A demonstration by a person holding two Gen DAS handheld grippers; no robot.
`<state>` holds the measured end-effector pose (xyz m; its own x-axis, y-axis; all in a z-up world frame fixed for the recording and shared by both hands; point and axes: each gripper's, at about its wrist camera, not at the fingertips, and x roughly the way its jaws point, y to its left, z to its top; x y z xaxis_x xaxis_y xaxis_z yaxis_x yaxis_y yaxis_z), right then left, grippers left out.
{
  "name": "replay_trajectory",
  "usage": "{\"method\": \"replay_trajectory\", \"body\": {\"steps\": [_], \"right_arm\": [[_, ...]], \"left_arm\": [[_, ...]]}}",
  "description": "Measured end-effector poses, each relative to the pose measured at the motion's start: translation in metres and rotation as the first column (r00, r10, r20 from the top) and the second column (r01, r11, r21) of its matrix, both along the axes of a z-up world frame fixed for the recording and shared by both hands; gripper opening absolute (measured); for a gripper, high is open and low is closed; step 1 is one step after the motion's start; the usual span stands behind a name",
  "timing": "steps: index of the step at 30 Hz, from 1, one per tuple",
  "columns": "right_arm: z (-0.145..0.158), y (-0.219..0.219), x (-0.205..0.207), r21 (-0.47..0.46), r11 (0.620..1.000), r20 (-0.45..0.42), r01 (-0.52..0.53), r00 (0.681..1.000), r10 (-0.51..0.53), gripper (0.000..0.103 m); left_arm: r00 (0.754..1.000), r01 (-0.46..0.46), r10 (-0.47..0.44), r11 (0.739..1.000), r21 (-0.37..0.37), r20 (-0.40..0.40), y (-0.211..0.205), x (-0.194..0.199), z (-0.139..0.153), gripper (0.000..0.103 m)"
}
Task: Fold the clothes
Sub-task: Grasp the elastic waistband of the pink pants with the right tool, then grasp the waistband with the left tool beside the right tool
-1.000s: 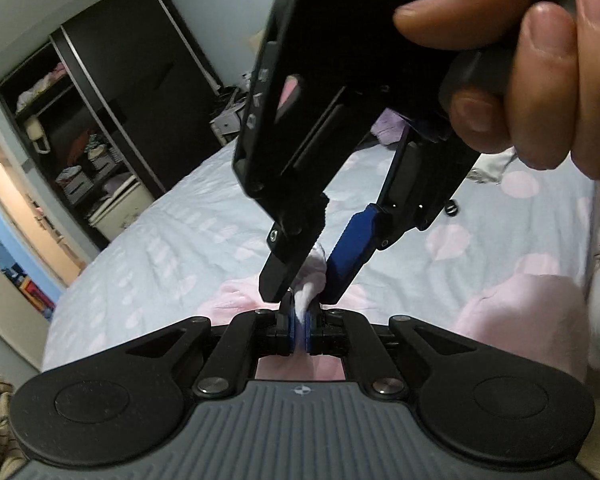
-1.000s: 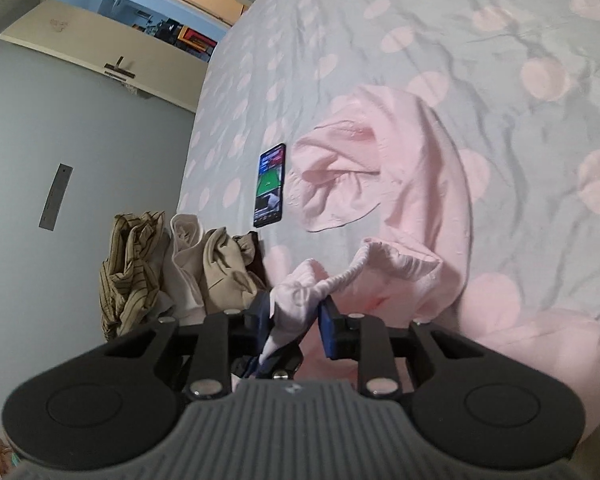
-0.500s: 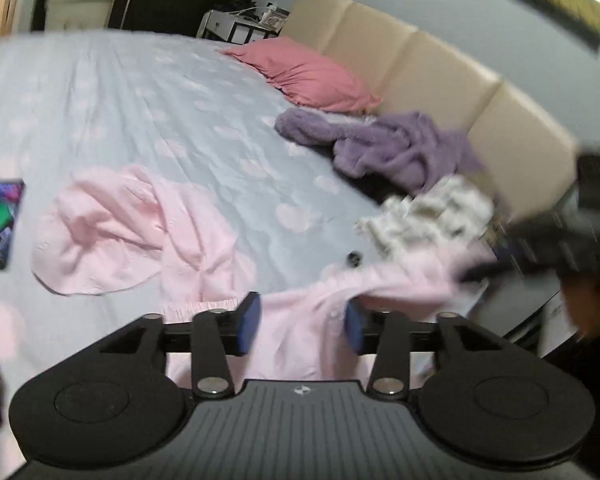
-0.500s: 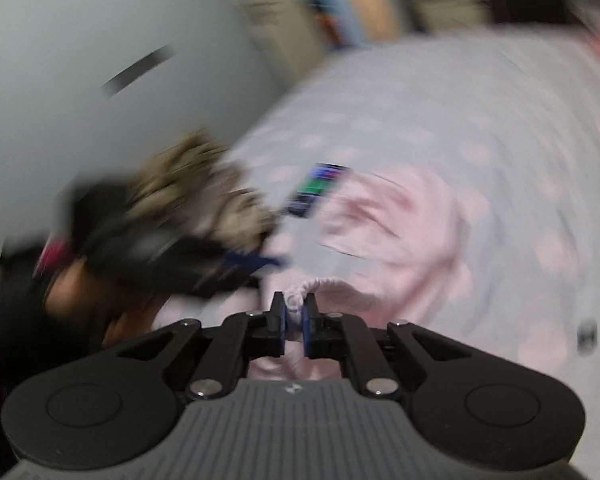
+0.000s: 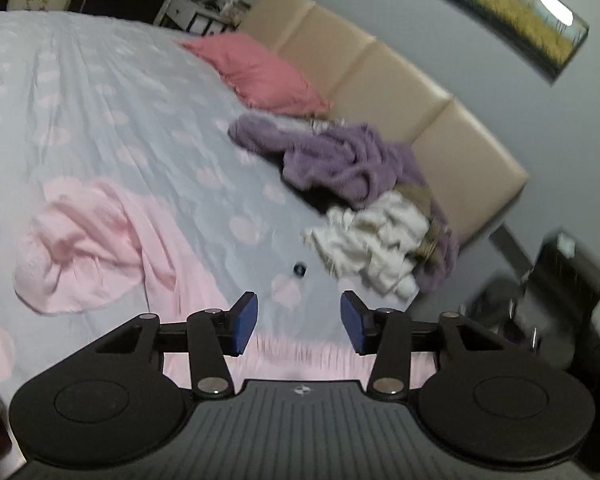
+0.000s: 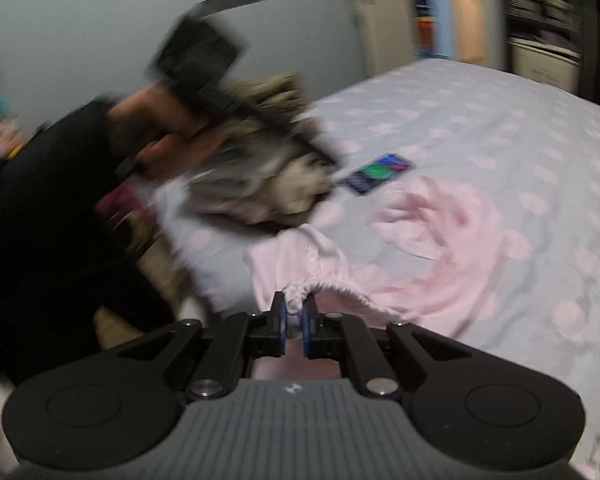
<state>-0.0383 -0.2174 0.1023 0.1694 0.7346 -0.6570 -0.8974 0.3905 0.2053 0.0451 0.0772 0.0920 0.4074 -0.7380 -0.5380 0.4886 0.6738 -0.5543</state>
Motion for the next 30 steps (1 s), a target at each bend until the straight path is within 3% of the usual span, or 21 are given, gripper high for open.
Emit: {"method": "replay_trajectory", "body": {"steps": [4,6,8,11,14,21,25,28,30], "right_arm": [[-0.011,0.023,-0.031,-0.03,0.98,0.003,-0.196,0.981,0.196,0.009],[-0.016,0.032,-0.042,-0.043,0.968,-0.004,-0.247,0.969,0.247,0.009],[-0.02,0.037,-0.049,-0.053,0.963,-0.008,-0.265,0.964,0.265,0.009],[-0.022,0.037,-0.05,-0.055,0.964,-0.011,-0.259,0.966,0.259,0.009],[-0.021,0.035,-0.047,-0.046,0.97,-0.008,-0.238,0.971,0.238,0.009],[-0.016,0.029,-0.054,-0.033,0.972,0.005,-0.234,0.972,0.234,0.009],[-0.014,0.034,-0.054,-0.028,0.974,0.011,-0.226,0.974,0.226,0.009],[-0.013,0.029,-0.054,-0.025,0.975,0.012,-0.222,0.975,0.222,0.009],[-0.013,0.027,-0.054,-0.024,0.976,0.013,-0.218,0.976,0.219,0.009]], "left_arm": [[0.997,0.043,-0.038,0.996,0.079,-0.062,-0.028,0.007,-0.019,0.052],[0.991,0.073,-0.052,0.982,0.174,-0.123,-0.049,0.011,-0.04,0.052],[0.982,0.078,-0.028,0.96,0.268,-0.188,-0.066,0.016,-0.066,0.052],[0.955,0.051,0.045,0.949,0.31,-0.293,-0.074,0.029,-0.101,0.052],[0.935,0.011,0.114,0.938,0.348,-0.337,-0.078,0.04,-0.118,0.052],[0.939,-0.069,0.189,0.922,0.38,-0.288,-0.087,0.059,-0.122,0.053],[0.907,-0.067,0.198,0.939,0.338,-0.372,-0.091,0.075,-0.136,0.054],[0.891,-0.051,0.216,0.922,0.384,-0.4,-0.097,0.084,-0.143,0.053],[0.943,0.011,0.143,0.891,0.454,-0.301,-0.105,0.084,-0.131,0.053]]}}
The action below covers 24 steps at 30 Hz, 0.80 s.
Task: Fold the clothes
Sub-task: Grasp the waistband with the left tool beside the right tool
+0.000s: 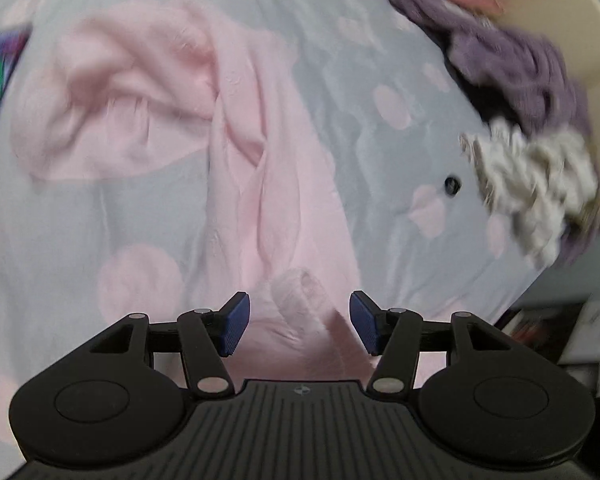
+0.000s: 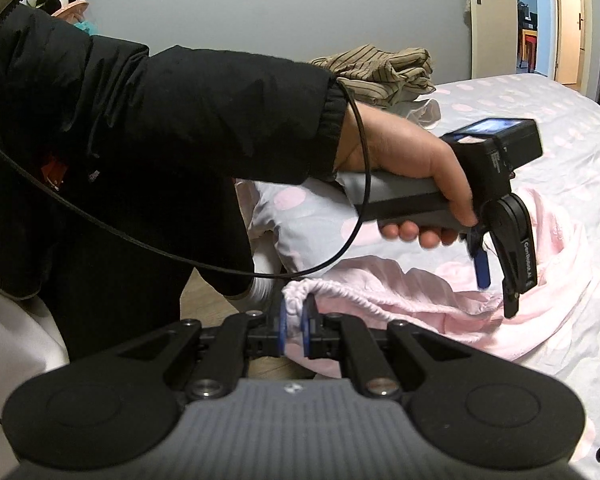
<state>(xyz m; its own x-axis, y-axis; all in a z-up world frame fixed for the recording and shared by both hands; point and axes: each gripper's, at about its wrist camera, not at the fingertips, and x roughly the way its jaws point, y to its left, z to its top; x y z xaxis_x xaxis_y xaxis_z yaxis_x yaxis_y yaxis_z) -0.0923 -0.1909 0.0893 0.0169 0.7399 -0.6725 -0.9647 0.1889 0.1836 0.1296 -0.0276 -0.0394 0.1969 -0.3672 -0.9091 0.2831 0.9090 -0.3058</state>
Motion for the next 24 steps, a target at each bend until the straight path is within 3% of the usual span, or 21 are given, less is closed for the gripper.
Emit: {"method": "replay_trajectory", "body": {"steps": [1,2,5,8,11,13,16,18,20,24], "right_arm": [[-0.001,-0.002,0.0,0.001,1.0,-0.002,0.002,1.0,-0.002,0.009],[-0.001,-0.006,0.0,0.002,1.0,-0.005,0.004,1.0,-0.004,0.009],[-0.002,-0.011,0.001,0.005,1.0,-0.009,0.017,1.0,-0.017,0.009],[-0.001,-0.015,0.002,0.016,0.999,-0.012,0.03,0.999,-0.03,0.009],[0.001,-0.019,0.003,0.026,0.999,-0.012,0.033,0.999,-0.033,0.009],[0.002,-0.023,0.003,0.029,0.999,-0.012,0.032,0.999,-0.032,0.009],[0.004,-0.028,0.005,0.034,0.999,-0.017,0.03,0.999,-0.03,0.009],[0.004,-0.029,0.008,0.037,0.999,-0.024,0.032,0.999,-0.031,0.009],[0.003,-0.031,0.01,0.034,0.999,-0.03,0.038,0.999,-0.037,0.009],[0.001,-0.031,0.011,0.03,0.999,-0.04,0.033,0.999,-0.032,0.009]], "left_arm": [[0.994,0.088,-0.091,0.995,0.04,0.068,-0.003,-0.002,0.008,0.054],[0.971,0.187,-0.197,0.979,0.08,0.139,-0.006,-0.006,0.015,0.056],[0.87,0.401,-0.417,0.909,0.114,0.263,0.0,-0.014,0.021,0.056],[0.808,0.529,-0.535,0.843,0.097,0.248,0.006,-0.009,0.011,0.056],[0.779,0.594,-0.59,0.803,0.055,0.213,0.008,0.002,0.001,0.056],[0.745,0.647,-0.635,0.763,0.014,0.205,0.009,0.007,-0.006,0.053],[0.663,0.736,-0.708,0.676,-0.04,0.243,0.01,0.005,-0.014,0.052],[0.612,0.778,-0.744,0.627,-0.036,0.269,0.008,0.004,-0.022,0.052],[0.591,0.799,-0.763,0.599,-0.055,0.263,0.005,0.008,-0.031,0.052],[0.602,0.798,-0.769,0.571,-0.192,0.214,0.006,0.025,-0.048,0.052]]}}
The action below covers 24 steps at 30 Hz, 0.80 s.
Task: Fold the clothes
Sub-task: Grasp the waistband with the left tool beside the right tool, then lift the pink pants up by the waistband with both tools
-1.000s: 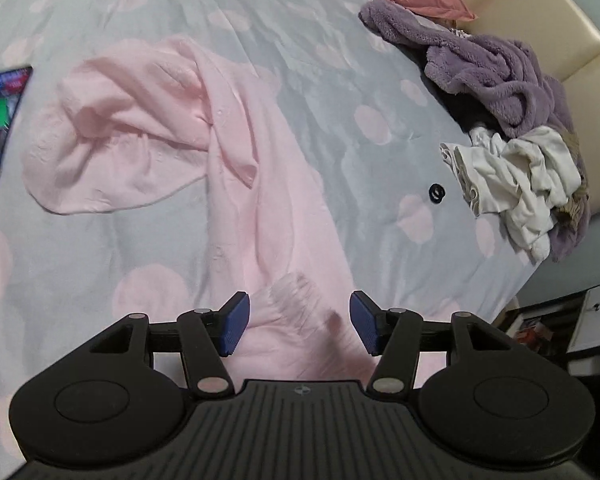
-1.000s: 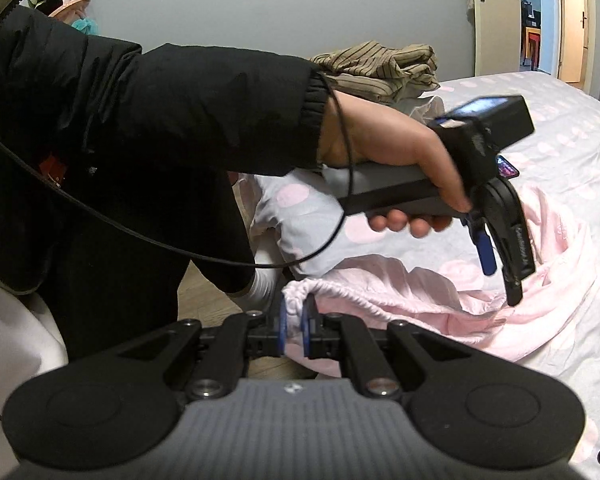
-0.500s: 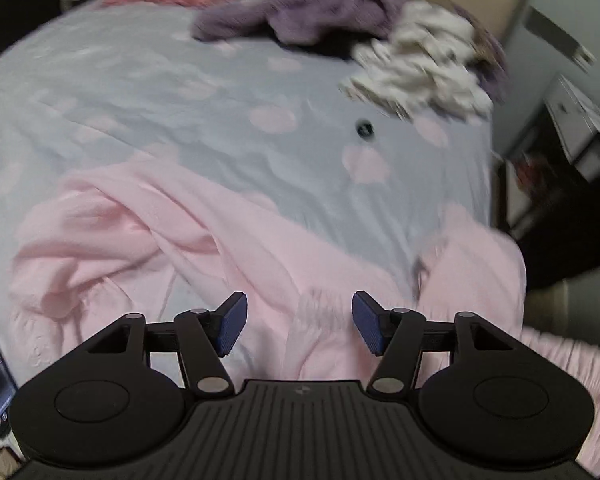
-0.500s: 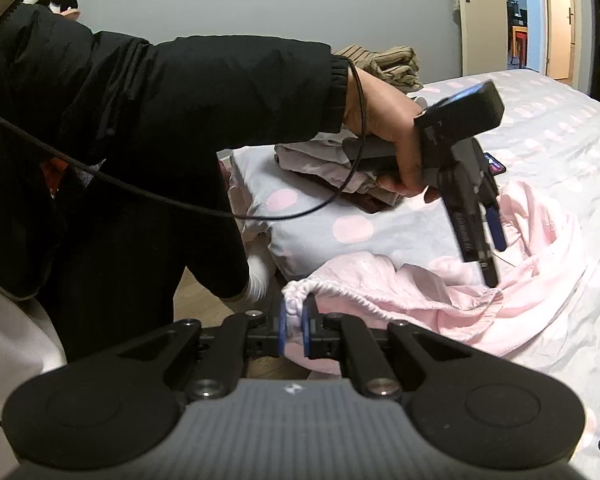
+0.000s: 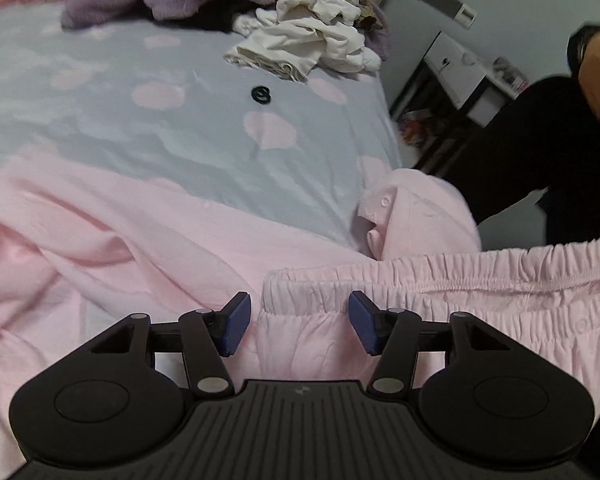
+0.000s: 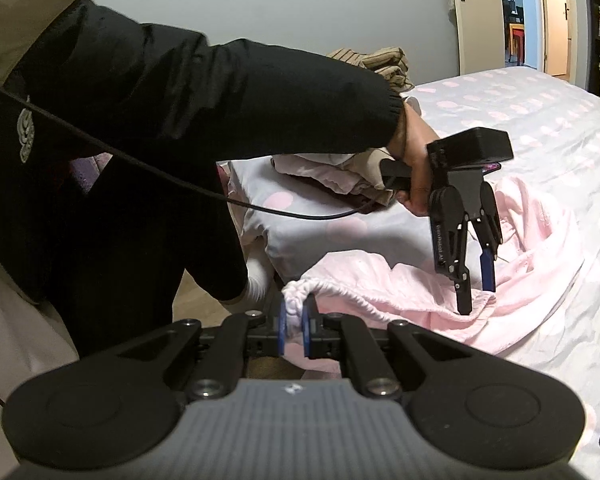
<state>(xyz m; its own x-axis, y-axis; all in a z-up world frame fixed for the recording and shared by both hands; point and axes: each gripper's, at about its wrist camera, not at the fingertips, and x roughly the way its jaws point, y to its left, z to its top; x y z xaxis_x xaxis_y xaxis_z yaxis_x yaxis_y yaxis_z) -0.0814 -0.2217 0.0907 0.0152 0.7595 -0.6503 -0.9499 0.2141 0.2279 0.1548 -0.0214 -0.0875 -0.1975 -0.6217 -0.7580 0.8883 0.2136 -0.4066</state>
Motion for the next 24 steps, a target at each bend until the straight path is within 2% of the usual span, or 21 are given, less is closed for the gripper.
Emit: {"method": "replay_trajectory", "body": {"steps": [4,6,7,12,16,18,20,24], "right_arm": [[-0.001,0.003,0.003,0.002,1.0,-0.009,-0.006,1.0,0.006,0.009],[-0.003,0.007,0.006,-0.002,1.0,-0.011,-0.005,1.0,0.005,0.01],[-0.003,0.007,0.008,-0.006,1.0,-0.011,-0.001,1.0,0.001,0.01],[-0.007,0.001,0.018,-0.033,0.997,-0.003,0.07,0.998,-0.07,0.01],[0.001,-0.01,0.025,-0.031,0.987,0.03,0.156,0.987,-0.155,0.01],[0.011,-0.018,0.03,-0.026,0.973,0.057,0.231,0.972,-0.23,0.01],[0.023,-0.028,0.036,-0.011,0.948,0.088,0.318,0.945,-0.316,0.009],[0.062,-0.053,0.052,0.075,0.871,0.164,0.485,0.856,-0.491,0.009]], "left_arm": [[0.988,0.014,-0.02,0.999,-0.043,-0.151,0.0,0.016,-0.016,0.051],[0.981,0.025,-0.031,0.999,-0.034,-0.194,-0.003,0.02,-0.02,0.03],[0.979,0.03,-0.035,0.999,-0.028,-0.199,-0.004,0.021,-0.019,0.011],[0.992,0.02,-0.023,0.999,-0.03,-0.121,0.009,0.018,0.008,0.006],[0.995,-0.094,0.095,0.994,-0.052,0.02,0.033,0.013,0.052,0.006],[0.978,-0.184,0.193,0.977,-0.109,0.076,0.053,0.013,0.082,0.006],[0.948,-0.264,0.289,0.947,-0.182,0.133,0.075,0.009,0.119,0.006],[0.867,-0.364,0.444,0.874,-0.322,0.225,0.112,-0.009,0.203,0.005]]}}
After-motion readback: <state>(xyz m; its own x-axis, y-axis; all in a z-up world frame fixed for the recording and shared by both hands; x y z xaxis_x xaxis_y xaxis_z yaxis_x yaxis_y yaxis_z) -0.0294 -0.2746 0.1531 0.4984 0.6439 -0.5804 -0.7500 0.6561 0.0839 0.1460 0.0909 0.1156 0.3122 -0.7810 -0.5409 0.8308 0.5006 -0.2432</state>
